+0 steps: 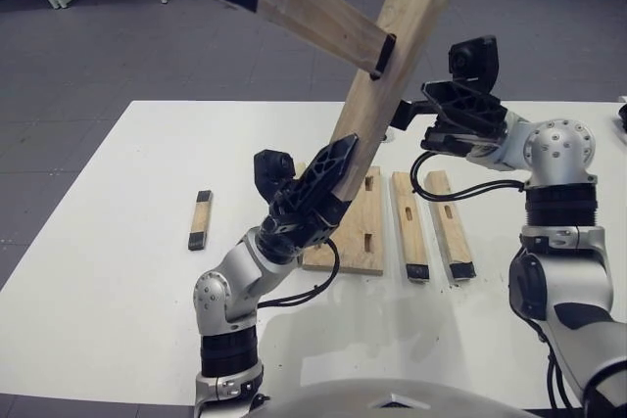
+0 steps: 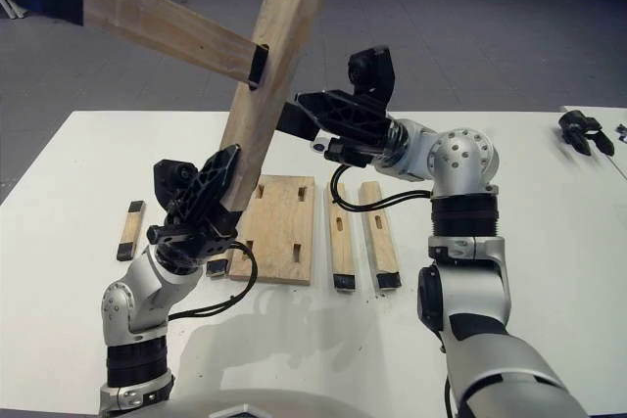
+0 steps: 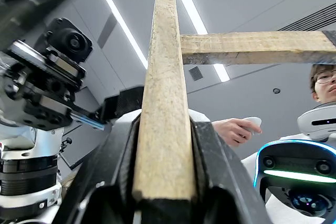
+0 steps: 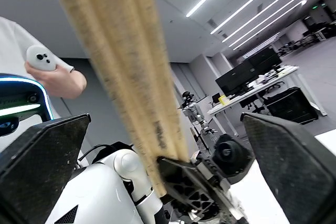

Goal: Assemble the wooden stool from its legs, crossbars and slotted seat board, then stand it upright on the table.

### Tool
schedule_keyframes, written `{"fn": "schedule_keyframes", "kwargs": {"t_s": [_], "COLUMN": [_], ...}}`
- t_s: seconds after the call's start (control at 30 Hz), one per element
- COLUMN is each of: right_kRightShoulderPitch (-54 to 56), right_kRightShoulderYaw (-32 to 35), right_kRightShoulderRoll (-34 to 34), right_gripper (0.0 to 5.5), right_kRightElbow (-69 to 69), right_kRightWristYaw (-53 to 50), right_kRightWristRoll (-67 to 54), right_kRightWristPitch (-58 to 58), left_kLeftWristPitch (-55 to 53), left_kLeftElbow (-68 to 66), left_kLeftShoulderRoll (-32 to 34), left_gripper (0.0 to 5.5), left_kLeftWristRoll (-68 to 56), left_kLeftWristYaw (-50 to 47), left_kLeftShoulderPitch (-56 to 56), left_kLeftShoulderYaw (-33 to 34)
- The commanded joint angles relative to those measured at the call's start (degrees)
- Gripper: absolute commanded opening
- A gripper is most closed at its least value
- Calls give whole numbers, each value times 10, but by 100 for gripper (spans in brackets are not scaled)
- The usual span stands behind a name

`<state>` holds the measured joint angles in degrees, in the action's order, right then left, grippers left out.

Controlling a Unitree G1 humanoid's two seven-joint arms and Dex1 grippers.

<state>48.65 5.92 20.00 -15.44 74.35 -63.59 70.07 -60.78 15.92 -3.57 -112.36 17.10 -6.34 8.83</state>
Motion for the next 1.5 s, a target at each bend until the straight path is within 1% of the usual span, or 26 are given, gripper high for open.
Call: {"fn": "schedule_keyframes", "kwargs": {"t_s": [0.03, 0.07, 0.17, 0.23, 0.33, 0.47, 0.53, 0.63, 0.67, 0.87, 0.9, 0.97, 1.0, 1.1, 1.17, 1.23, 1.33, 1.4, 1.43, 1.5], "right_kRightShoulderPitch": [4, 4, 7, 5, 2, 3, 4, 9, 10, 18, 21, 20, 18, 12, 8, 2, -10, -28, -41, -69], "right_kRightShoulderYaw": [-9, -10, -15, -18, -24, -28, -27, -24, -24, -24, -21, -17, -16, -14, -14, -13, -4, 6, 11, 22], "right_kRightShoulderRoll": [-2, -7, -30, -35, -33, -27, -23, -19, -14, -11, -14, -19, -21, -19, -11, 6, 29, 38, 39, 42], "right_gripper": [528, 528, 486, 448, 398, 315, 289, 233, 225, 220, 220, 216, 212, 209, 209, 209, 209, 208, 208, 208], "right_kRightElbow": [58, 69, 92, 99, 107, 107, 103, 94, 89, 72, 70, 75, 78, 87, 89, 86, 79, 81, 88, 109], "right_kRightWristYaw": [12, 5, -21, -28, -26, -18, -14, -7, 1, 23, 22, 15, 12, 4, 3, 2, -8, -38, -58, -104], "right_kRightWristRoll": [-11, -13, -4, 7, 16, 15, 15, 15, 16, 23, 20, 11, 8, 2, 5, 17, 32, 50, 60, 79], "right_kRightWristPitch": [1, 2, -12, -26, -44, -54, -57, -62, -64, -73, -72, -66, -62, -53, -51, -55, -68, -84, -93, -111], "left_kLeftWristPitch": [-40, -47, -61, -62, -64, -61, -61, -56, -54, -49, -48, -51, -54, -66, -84, -102, -110, -93, -79, -28], "left_kLeftElbow": [-29, -33, -42, -47, -52, -52, -52, -45, -43, -38, -38, -56, -66, -97, -135, -166, -180, -140, -112, -36], "left_kLeftShoulderRoll": [11, 18, 28, 29, 26, 20, 20, 19, 19, 18, 17, 11, 12, 34, 73, 134, 204, 253, 264, 272], "left_gripper": [104, 104, 104, 104, 104, 104, 104, 104, 104, 104, 140, 176, 184, 184, 184, 184, 184, 184, 184, 184], "left_kLeftWristRoll": [-6, -6, -6, -6, -6, -6, -6, -6, -6, -6, -6, -6, -6, -6, -6, -6, -6, 0, 27, 139], "left_kLeftWristYaw": [28, 35, 46, 44, 41, 34, 31, 24, 23, 18, 18, 19, 15, 6, 6, 6, -17, -54, -66, -71], "left_kLeftShoulderPitch": [-23, -22, -21, -23, -29, -32, -33, -29, -28, -34, -37, -49, -54, -66, -78, -77, -63, -37, -29, -14], "left_kLeftShoulderYaw": [14, 15, 13, 12, 15, 17, 19, 20, 21, 36, 39, 60, 71, 107, 139, 166, 173, 154, 149, 138]}}
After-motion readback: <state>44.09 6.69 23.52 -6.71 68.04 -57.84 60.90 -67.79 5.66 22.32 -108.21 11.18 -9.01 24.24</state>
